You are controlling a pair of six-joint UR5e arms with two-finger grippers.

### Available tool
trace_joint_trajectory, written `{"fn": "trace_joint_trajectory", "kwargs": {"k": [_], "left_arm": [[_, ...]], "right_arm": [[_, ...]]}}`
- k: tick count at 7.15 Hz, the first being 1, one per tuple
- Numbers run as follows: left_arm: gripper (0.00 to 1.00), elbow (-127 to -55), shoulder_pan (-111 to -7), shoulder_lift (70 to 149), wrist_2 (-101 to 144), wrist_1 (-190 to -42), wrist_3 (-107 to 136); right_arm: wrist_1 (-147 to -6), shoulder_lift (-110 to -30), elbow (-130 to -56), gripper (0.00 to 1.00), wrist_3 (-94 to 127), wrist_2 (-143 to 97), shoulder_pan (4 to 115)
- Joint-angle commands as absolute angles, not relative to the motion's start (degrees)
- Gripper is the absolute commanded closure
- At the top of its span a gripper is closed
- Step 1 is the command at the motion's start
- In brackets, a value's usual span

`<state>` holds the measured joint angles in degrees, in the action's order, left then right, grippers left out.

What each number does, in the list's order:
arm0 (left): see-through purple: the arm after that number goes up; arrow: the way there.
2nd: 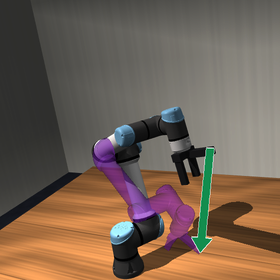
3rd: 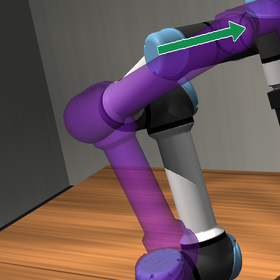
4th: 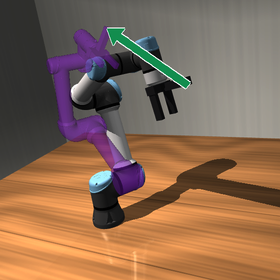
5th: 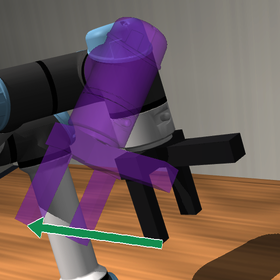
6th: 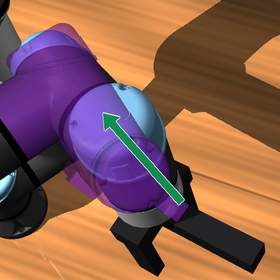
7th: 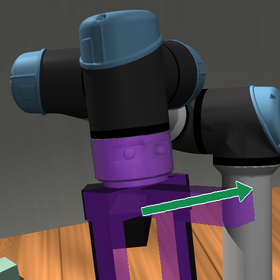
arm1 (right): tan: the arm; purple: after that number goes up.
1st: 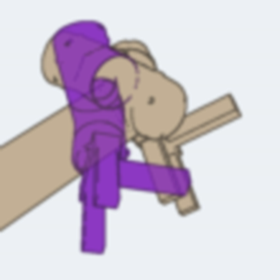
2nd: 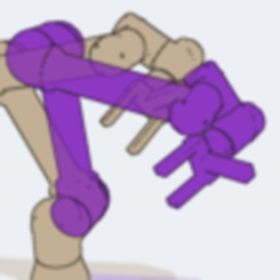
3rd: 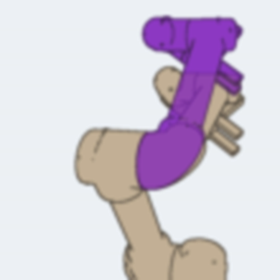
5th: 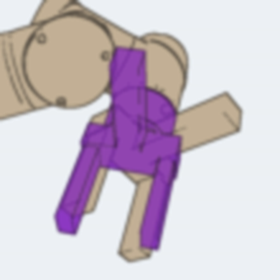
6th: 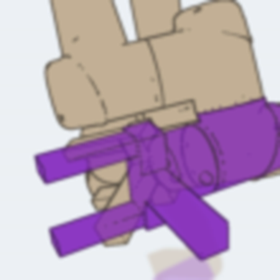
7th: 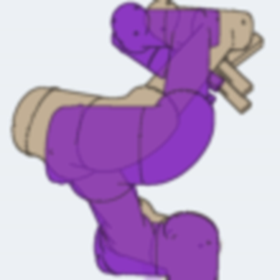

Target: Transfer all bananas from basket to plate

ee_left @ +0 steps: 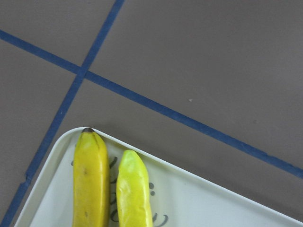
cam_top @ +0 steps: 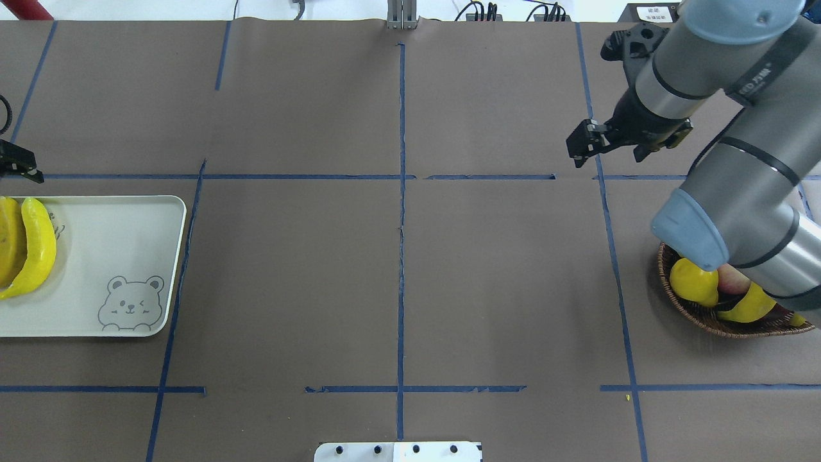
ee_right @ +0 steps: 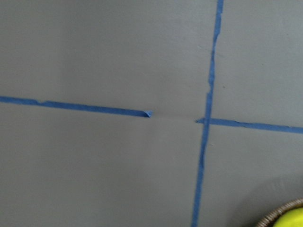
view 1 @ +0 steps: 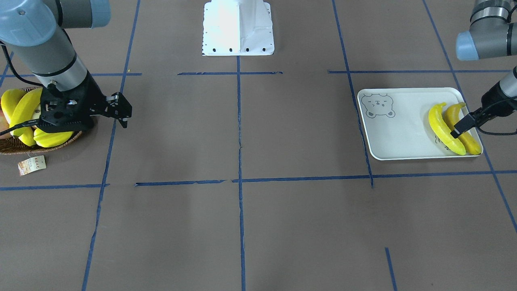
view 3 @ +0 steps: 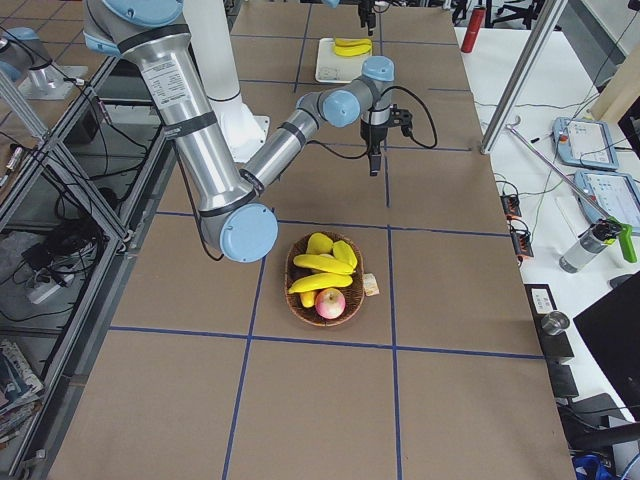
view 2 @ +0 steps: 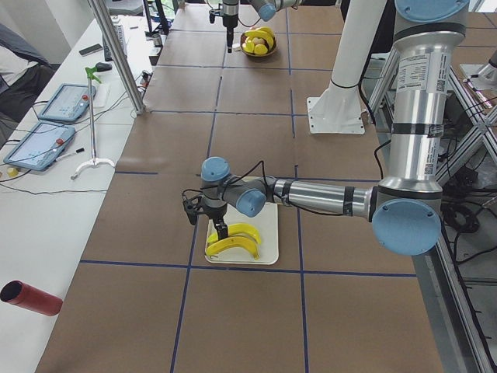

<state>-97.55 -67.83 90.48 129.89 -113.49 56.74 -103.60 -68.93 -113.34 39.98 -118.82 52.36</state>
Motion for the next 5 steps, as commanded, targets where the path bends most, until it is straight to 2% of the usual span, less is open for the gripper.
{"fn": "trace_joint_trajectory", "kwargs": {"k": [1,3,5], "left_arm": [[0.0,-100.0,-68.0,90.8,131.0,-112.9,55.7],[0.0,-99.9,-68.0,91.7,131.0,-112.9,55.8],[0.0,-100.0,-68.0,91.7,131.0,-112.9,55.9]], "right_arm": [[-100.9,-83.5,-121.7,0.0,35.8,-112.0,52.7],[-85.0,-98.1,-123.1,0.0,36.8,-112.2,52.6],[-76.5,-105.4,-122.7,0.0,47.9,-111.9,52.2]]}}
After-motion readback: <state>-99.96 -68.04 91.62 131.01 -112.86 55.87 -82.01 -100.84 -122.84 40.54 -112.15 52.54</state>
